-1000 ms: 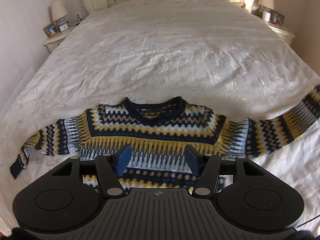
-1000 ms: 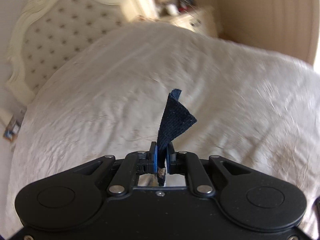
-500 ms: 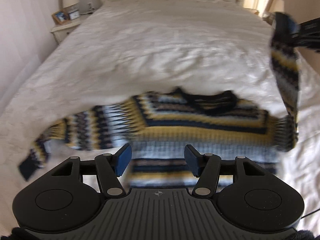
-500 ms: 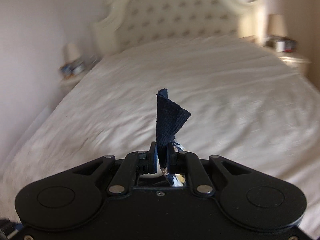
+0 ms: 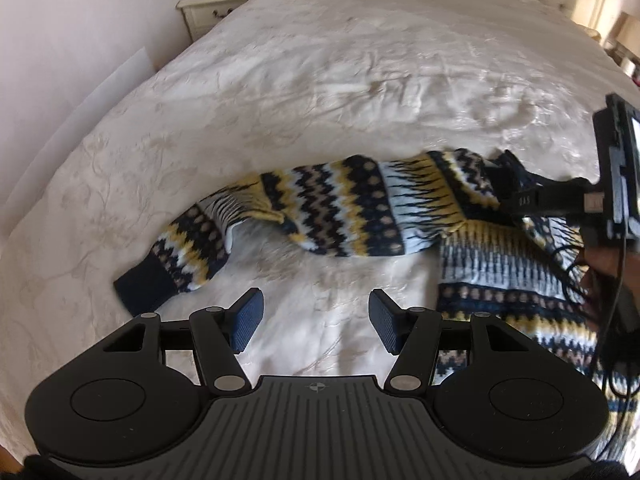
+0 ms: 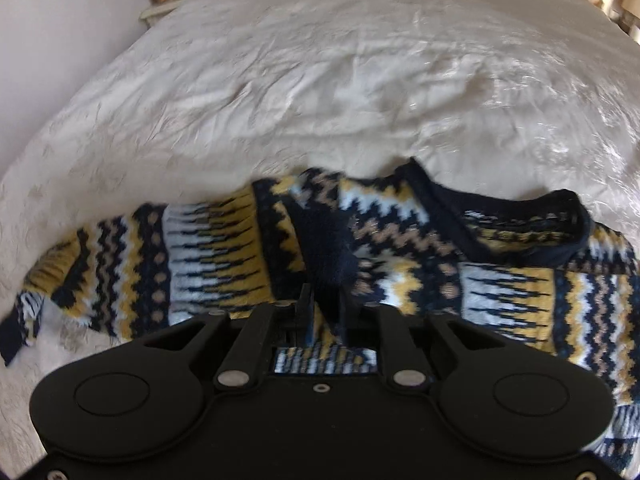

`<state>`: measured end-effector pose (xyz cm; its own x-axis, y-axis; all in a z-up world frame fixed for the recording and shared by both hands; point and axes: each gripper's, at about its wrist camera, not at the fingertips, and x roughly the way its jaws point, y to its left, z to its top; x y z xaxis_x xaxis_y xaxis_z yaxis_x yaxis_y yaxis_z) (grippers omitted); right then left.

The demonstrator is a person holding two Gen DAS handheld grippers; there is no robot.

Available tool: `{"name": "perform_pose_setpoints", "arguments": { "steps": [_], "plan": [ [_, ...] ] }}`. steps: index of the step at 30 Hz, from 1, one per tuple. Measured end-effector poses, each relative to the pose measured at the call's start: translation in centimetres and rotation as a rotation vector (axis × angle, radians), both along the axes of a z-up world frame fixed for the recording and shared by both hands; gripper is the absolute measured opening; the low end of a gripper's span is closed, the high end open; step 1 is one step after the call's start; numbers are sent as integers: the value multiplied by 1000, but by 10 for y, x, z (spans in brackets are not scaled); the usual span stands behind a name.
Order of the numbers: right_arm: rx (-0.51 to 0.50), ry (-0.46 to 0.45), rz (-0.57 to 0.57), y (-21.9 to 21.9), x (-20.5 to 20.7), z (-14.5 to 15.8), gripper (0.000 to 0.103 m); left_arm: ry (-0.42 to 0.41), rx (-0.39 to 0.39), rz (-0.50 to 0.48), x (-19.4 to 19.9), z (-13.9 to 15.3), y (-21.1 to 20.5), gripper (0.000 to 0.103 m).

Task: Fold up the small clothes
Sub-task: 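Lift the sleeve with the right gripper, lay it across the body, release, then move the left gripper toward the other sleeve's navy cuff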

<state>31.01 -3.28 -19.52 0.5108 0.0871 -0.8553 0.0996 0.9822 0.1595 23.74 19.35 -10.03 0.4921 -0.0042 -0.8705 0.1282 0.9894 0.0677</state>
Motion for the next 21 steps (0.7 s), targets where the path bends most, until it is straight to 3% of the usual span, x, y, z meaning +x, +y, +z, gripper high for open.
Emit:
{"name": "perform_pose_setpoints", "arguments": {
  "steps": [1,3,4,9,18,21],
  "plan": [
    [6,-9,19,3,-2,0,45,6,-9,3,3,-2,2,57],
    [6,-36,45,9,-9,5,66,15,-32,8,10,-5,6,57],
    [2,-61,55,12,-11,8,69,20,-40,9,12,-7,9,57],
    [31,-82,64,4,-33,24,69,17,-63,23,28,-17,12,57],
    [7,37,-33,-24,-73,11,69,51,-187,79,56,-39,24,57],
    [10,66,-84,-33,-86,5,69,72,-180,77,56,-42,23,57]
  ]
}}
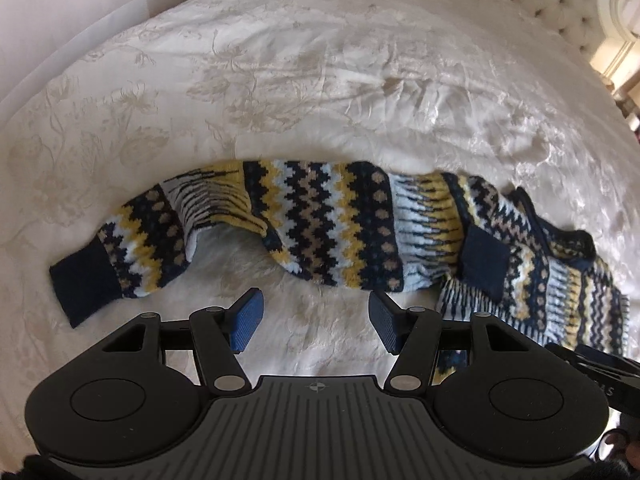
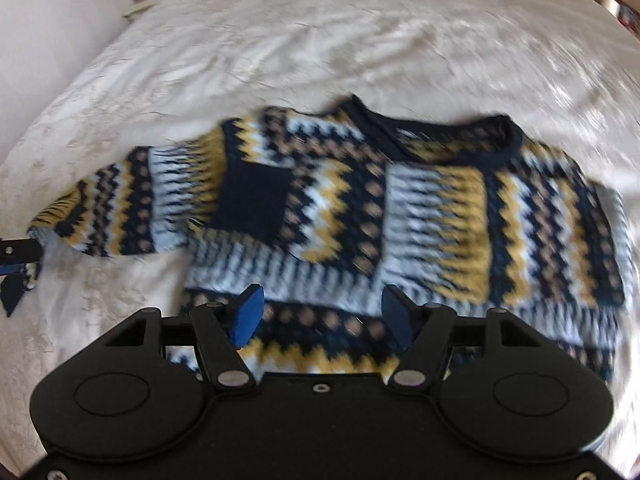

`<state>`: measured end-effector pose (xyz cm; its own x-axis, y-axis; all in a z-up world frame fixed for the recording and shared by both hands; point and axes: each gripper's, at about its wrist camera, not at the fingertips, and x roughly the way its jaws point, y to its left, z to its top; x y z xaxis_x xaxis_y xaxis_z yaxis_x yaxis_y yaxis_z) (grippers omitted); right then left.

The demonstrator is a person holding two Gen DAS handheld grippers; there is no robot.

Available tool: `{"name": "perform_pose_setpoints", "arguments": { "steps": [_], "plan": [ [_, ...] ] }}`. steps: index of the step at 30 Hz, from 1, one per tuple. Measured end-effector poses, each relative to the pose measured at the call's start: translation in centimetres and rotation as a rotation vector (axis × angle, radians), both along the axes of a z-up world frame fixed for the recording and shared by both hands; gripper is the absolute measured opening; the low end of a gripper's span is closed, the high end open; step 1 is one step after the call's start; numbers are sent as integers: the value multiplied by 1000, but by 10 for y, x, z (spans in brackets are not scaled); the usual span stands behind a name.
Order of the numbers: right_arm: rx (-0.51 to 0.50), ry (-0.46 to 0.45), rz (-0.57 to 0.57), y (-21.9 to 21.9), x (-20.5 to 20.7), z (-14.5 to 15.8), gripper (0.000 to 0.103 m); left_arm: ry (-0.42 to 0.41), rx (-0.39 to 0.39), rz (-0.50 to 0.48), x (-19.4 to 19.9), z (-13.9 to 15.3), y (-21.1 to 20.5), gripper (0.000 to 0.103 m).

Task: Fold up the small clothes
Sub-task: 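Move the left gripper toward the other sleeve's navy cuff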

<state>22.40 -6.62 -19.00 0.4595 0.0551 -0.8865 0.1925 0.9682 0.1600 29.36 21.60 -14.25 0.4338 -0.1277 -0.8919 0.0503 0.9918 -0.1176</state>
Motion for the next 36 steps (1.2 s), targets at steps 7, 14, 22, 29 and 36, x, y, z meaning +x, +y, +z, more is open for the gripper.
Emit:
{"name": "perform_pose_setpoints", "arguments": {
  "steps": [7,14,22,29,36],
  "plan": [
    [-12,69,-79,-14,-24,-11,69,31,41,-5,-9,-8,-2,57],
    [-44,131,-90,-13,-48,-19,78,35,54,-36,-22,-7,-8,57],
    [-21,166,-98,-23,-73,-26,97,29,36,4,-40,-3,-19,57],
    [-37,176,-102,-26,-95,-31,102,22,-45,69,-41,-1,-2,57],
    [-16,164,-83,-24,-103,-32,102,-21,-64,202,-40,5,30,57]
  ]
}}
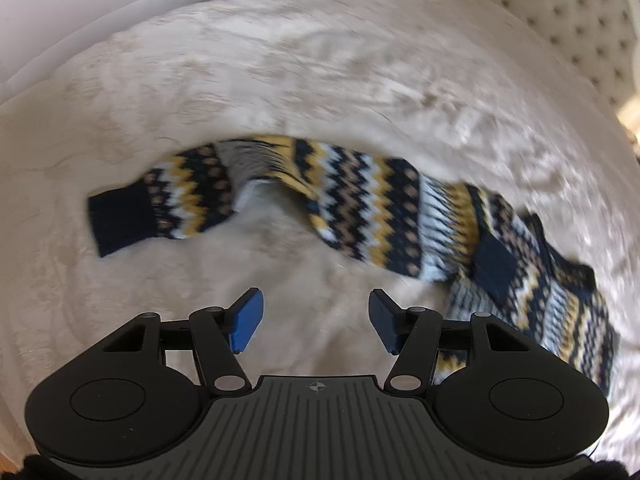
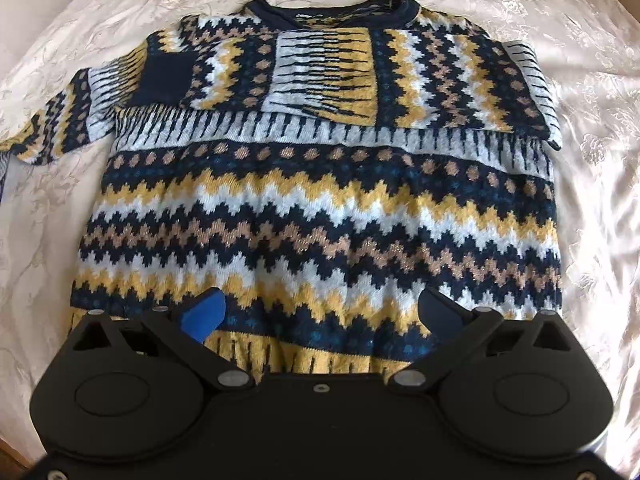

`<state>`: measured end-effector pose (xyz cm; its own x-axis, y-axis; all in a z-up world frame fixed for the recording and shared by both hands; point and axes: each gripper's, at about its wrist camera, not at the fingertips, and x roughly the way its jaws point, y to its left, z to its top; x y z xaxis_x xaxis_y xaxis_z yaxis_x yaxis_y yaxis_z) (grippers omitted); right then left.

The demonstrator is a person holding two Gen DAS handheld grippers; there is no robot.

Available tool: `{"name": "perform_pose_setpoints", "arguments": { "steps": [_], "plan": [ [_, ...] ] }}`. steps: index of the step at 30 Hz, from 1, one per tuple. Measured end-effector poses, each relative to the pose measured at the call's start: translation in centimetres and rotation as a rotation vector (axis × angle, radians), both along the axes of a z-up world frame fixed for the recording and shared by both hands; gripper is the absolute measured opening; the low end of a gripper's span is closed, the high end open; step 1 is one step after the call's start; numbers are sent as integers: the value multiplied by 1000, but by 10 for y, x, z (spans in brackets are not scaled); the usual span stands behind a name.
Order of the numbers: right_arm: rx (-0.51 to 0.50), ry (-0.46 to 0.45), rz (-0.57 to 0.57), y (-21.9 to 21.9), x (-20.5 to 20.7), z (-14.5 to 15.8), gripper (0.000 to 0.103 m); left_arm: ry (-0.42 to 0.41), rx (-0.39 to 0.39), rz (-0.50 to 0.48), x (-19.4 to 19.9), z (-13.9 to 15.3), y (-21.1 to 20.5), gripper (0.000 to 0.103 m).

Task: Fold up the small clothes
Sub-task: 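Move the left gripper toward the other sleeve's navy cuff, then close the left gripper on the navy cuff and lift it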

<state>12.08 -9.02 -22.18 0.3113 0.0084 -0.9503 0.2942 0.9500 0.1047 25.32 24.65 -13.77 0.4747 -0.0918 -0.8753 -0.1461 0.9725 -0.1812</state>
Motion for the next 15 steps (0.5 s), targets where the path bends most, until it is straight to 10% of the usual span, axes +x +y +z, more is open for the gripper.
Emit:
{"name": "perform_pose_setpoints", "arguments": {
  "steps": [9,15],
  "plan": [
    [-15,82,49,11,3,-21,102,16,-217,144,9,-32,68,57],
    [-28,129,52,21,-3,-41,102,-15,-224,242,17,-50,93,57]
  ]
}}
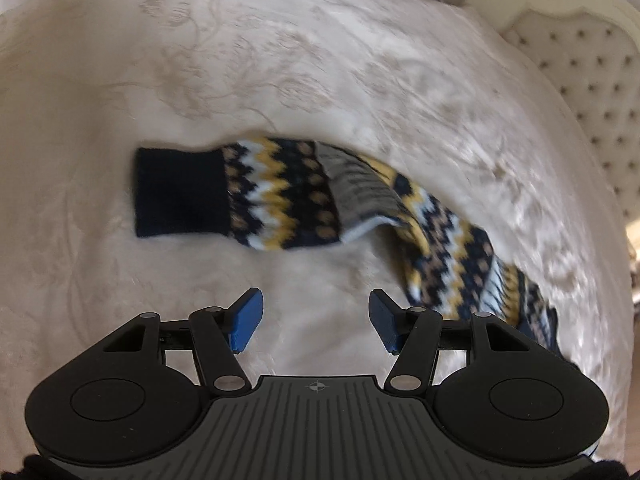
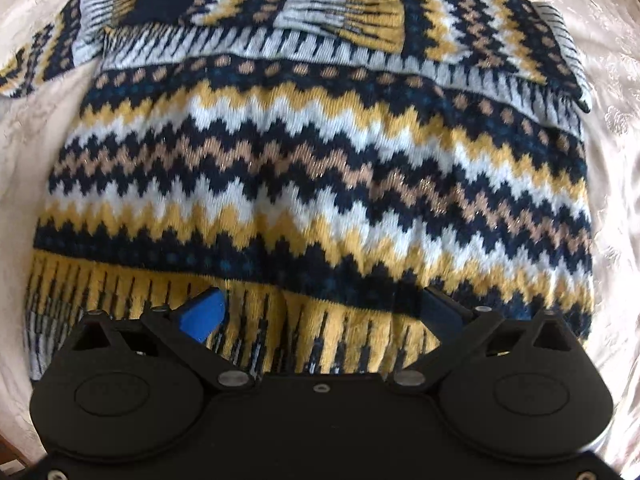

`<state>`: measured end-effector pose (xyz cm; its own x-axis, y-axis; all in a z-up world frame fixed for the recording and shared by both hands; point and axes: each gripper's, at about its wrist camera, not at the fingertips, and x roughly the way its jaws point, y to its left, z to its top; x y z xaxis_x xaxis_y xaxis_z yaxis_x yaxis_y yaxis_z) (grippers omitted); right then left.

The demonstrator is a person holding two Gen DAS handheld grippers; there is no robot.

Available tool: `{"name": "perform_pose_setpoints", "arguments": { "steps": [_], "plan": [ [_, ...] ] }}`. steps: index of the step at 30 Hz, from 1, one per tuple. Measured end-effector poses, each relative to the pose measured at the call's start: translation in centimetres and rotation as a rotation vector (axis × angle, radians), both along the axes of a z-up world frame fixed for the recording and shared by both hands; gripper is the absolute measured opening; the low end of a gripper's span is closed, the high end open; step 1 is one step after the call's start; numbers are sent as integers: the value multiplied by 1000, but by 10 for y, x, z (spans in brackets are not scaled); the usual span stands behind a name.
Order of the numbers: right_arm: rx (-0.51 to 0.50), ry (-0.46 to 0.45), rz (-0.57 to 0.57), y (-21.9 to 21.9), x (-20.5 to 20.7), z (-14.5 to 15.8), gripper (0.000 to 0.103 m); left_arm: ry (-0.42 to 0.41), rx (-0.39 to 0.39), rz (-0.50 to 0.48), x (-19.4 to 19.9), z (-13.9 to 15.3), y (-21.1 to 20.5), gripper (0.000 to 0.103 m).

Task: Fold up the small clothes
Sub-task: 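Close the left gripper on the navy cuff and lift it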

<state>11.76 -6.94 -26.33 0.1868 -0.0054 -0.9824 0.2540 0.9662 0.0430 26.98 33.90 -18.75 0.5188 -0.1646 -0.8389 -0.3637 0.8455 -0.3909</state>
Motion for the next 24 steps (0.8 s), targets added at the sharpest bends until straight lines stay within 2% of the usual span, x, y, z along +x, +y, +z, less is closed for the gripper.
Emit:
{"name": "perform_pose_setpoints", "arguments": {
  "steps": [4,9,13,18,24],
  "plan": [
    [-16,8,-2,4,-1,-3,102,-27,-17,79,10,-7,17,58],
    [-15,30,-13,8,1,-3,102,1,-139,264,18,-36,46,58],
    [-18,42,8,10,12,1,102,-33,-191,360,24,-50,64,58],
    [5,45,17,17,24,10,102,-76,-129,350,41,-51,74,57],
    [10,18,26,24,38,21,102,-59,-112,330,50,-53,78,56]
  ]
}}
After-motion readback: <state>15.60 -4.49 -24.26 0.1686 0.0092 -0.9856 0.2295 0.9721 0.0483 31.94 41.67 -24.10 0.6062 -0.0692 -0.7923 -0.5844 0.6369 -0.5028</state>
